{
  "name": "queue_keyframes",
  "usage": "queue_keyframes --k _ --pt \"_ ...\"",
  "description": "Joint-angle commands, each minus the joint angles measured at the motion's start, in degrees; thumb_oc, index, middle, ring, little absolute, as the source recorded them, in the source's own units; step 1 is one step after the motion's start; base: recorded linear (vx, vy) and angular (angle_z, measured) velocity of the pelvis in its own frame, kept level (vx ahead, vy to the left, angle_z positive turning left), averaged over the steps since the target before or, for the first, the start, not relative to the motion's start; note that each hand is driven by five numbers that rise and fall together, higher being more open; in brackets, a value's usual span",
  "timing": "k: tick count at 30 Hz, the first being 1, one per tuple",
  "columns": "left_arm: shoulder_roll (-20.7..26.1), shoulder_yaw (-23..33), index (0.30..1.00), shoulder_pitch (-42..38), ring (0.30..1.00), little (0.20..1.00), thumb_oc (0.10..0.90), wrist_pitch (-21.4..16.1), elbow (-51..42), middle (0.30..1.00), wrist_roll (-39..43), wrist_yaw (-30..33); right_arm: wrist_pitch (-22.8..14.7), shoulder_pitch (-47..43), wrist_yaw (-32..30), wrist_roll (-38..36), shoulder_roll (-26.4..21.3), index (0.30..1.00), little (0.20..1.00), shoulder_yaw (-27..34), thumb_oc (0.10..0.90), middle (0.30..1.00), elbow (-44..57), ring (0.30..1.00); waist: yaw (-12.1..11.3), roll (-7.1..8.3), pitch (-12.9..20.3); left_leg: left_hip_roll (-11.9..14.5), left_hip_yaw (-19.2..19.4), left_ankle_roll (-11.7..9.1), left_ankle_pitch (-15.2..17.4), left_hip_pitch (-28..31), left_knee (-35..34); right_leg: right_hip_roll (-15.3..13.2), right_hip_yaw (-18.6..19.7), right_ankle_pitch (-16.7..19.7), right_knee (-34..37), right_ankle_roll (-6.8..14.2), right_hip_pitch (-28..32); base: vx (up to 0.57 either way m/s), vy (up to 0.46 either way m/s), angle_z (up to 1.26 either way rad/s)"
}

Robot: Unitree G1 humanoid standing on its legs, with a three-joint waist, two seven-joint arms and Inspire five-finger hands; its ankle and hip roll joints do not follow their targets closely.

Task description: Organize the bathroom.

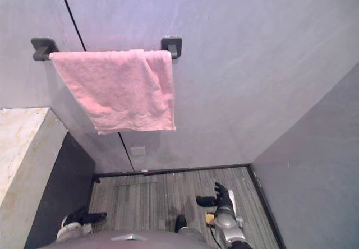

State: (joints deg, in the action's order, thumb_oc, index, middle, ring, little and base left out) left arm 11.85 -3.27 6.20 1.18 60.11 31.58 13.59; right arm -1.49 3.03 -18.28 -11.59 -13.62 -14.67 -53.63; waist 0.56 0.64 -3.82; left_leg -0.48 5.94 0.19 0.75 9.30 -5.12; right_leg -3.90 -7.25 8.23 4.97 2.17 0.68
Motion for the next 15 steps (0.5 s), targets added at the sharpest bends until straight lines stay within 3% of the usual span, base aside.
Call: queue_keyframes --k 1,8,11,15 --pt "0.5 0.3 0.9 -5.6 0.9 0.9 0.8 -0.7 6.5 0.9 0.0 -4.8 -2.1 -5.4 1.1 5.2 -1.4 0.9 0.9 0.7 0.8 0.9 -1.7 0.9 0.7 0.04 0.3 -3.9 0.7 2.6 0.1 -2.2 0.1 0.5 -0.8 -2.8 -0.1 2.9 4.1 -0.03 -0.011 -0.02" --pt "1.1 -1.7 0.9 -6.8 0.9 0.9 0.8 2.1 12.8 0.9 -8.9 -5.3 -2.7 -4.7 4.0 6.2 0.4 0.9 0.9 0.9 0.8 0.9 -9.3 0.9 1.6 0.78 -1.4 -3.6 -0.1 2.4 -1.0 -4.1 0.1 0.3 -0.3 -0.9 -1.2 4.0 1.5 -0.12 -0.038 -0.02" --pt "1.8 -1.8 0.9 -7.7 0.9 0.9 0.8 2.5 13.6 0.9 -9.8 -6.2 -3.1 -5.1 5.2 6.3 1.0 0.9 0.9 0.3 0.8 0.9 -10.6 0.9 1.6 0.88 -2.1 -3.3 0.6 2.8 -1.5 -5.2 0.1 -0.3 0.0 -1.3 -5.2 4.4 -0.1 -0.24 -0.073 -0.04" --pt "1.9 -1.9 0.9 -8.7 0.9 0.9 0.8 3.0 14.6 0.9 -11.2 -6.2 -3.7 -6.3 8.8 6.4 2.8 0.9 0.9 0.9 0.8 0.9 -14.4 0.9 -0.8 -0.34 -2.5 -1.3 2.2 3.2 -4.1 -8.4 0.1 -3.2 -2.2 -3.5 -16.0 5.7 -0.2 -0.35 -0.114 -0.15"
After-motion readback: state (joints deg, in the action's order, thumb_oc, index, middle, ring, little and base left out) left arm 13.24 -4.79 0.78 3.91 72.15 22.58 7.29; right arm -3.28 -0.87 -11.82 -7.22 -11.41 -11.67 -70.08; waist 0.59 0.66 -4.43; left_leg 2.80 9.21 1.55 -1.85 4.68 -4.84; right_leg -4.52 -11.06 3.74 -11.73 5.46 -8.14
